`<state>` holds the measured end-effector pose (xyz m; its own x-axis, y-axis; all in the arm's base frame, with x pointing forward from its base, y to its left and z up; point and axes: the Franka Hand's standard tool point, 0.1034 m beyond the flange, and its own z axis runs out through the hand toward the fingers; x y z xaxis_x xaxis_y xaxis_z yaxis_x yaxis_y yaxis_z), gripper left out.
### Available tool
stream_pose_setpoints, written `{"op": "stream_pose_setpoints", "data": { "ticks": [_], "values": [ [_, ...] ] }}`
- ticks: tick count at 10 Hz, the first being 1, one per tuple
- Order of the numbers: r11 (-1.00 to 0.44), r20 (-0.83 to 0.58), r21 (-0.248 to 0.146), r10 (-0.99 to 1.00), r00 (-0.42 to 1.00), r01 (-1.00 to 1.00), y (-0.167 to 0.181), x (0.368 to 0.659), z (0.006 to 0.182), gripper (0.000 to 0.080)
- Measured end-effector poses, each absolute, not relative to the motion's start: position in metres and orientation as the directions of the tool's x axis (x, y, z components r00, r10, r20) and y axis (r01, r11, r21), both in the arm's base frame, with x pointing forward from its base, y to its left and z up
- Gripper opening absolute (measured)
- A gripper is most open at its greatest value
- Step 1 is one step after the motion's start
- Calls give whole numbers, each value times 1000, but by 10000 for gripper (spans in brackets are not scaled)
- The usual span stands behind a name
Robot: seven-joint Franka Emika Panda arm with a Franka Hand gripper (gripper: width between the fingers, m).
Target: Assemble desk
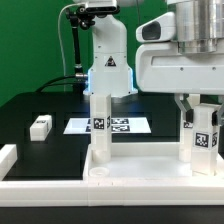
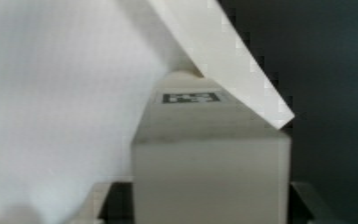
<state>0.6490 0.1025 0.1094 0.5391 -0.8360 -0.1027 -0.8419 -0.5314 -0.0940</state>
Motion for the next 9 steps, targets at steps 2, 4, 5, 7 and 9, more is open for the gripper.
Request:
{"op": "stream_pose_setpoints", "data": {
  "ticks": [2, 4, 5, 7, 9],
  "values": [
    [-358, -146, -89, -918, 368, -930, 98, 650, 108, 291],
    [-266, -154, -75, -949, 274, -961, 96, 650, 108, 291],
    [-221, -157, -66, -961, 228, -973, 96, 650, 107, 291],
    [-300, -147, -76, -940, 308, -951, 98, 649, 107, 291],
    [-714, -104, -123, -682, 724, -689, 109, 650, 110, 604]
  ]
}}
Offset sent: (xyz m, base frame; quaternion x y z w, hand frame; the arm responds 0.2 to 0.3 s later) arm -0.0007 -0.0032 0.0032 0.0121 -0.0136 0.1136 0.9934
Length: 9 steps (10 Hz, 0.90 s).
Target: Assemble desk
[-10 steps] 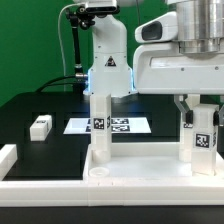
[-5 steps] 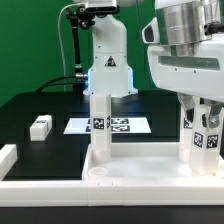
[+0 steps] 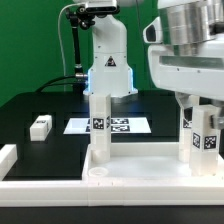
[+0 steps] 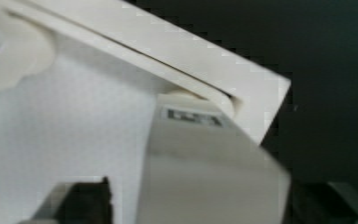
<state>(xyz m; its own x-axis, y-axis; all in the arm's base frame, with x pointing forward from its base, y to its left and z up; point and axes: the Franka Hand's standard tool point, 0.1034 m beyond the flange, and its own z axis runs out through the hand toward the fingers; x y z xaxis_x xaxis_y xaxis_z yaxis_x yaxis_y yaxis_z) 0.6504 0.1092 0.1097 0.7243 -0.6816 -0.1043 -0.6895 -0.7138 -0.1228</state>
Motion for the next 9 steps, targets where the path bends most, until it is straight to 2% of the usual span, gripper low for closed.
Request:
{"op": "stream_pose_setpoints", "data": {
  "ticks": [1, 2, 4, 6, 8, 9],
  "values": [
    [-756, -95, -131, -634, 767, -641, 109, 650, 109, 604],
    [-782, -90, -134, -603, 793, -609, 108, 650, 109, 643],
    [-866, -63, -134, -478, 876, -482, 105, 651, 109, 648],
    [-979, 15, -115, -168, 986, -166, 108, 653, 107, 649],
    [-978, 15, -84, 190, 982, 190, 110, 646, 102, 649],
    [-985, 16, -84, 151, 988, 152, 109, 647, 102, 649]
  ]
}}
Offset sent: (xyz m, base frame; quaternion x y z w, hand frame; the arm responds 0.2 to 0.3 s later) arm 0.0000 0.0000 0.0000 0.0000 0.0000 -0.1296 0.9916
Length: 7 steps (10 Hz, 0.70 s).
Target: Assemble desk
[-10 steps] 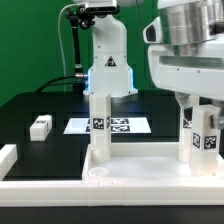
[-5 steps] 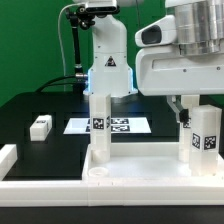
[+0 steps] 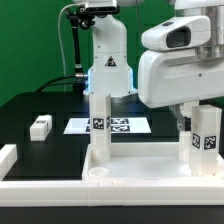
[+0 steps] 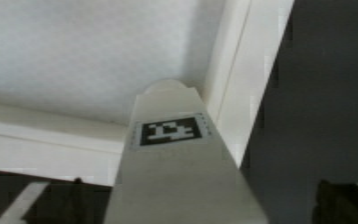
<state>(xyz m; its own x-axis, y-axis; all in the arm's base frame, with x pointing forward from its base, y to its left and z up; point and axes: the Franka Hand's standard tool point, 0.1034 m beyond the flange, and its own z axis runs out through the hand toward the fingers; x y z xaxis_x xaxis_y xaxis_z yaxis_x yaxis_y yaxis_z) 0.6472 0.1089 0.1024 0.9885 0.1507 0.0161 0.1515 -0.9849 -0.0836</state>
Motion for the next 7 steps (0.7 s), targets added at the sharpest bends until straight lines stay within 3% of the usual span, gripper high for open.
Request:
{"op": "stream_pose_setpoints", "data": {
  "ticks": [1, 2, 3, 5, 7],
  "values": [
    [-988, 15, -83, 131, 991, 132, 109, 647, 102, 536],
    [-988, 14, -83, 131, 991, 132, 108, 647, 102, 354],
    [-989, 13, -78, 125, 992, 126, 105, 647, 101, 292],
    [-993, -2, -80, -90, 996, -89, 104, 648, 101, 292],
    [-900, -24, -62, -430, 903, -431, 107, 647, 101, 292]
  ]
}}
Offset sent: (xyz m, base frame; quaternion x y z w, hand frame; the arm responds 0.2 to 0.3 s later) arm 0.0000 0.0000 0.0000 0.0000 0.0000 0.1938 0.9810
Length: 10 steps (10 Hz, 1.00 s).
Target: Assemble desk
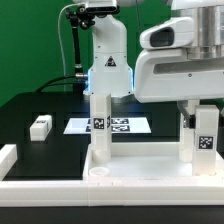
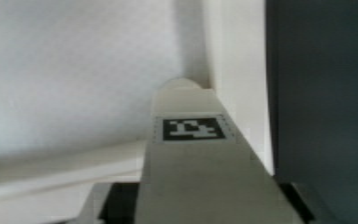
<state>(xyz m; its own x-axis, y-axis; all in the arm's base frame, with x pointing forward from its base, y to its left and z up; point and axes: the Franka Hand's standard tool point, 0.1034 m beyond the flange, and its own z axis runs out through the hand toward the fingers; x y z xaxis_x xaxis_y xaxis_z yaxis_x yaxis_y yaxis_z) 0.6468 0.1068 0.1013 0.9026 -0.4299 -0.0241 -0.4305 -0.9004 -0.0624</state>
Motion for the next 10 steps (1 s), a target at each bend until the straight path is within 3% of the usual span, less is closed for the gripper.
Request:
{"op": "stream_pose_setpoints", "data": {
  "ticks": [2, 3, 8, 10],
  "values": [
    [-662, -52, -56, -746, 664, -747, 107, 648, 101, 292],
    [-564, -72, -78, -819, 569, -822, 103, 651, 101, 292],
    [-280, -111, -63, -952, 286, -958, 103, 650, 101, 292],
    [-22, -145, -36, -989, 27, -999, 100, 651, 101, 292]
  ]
}}
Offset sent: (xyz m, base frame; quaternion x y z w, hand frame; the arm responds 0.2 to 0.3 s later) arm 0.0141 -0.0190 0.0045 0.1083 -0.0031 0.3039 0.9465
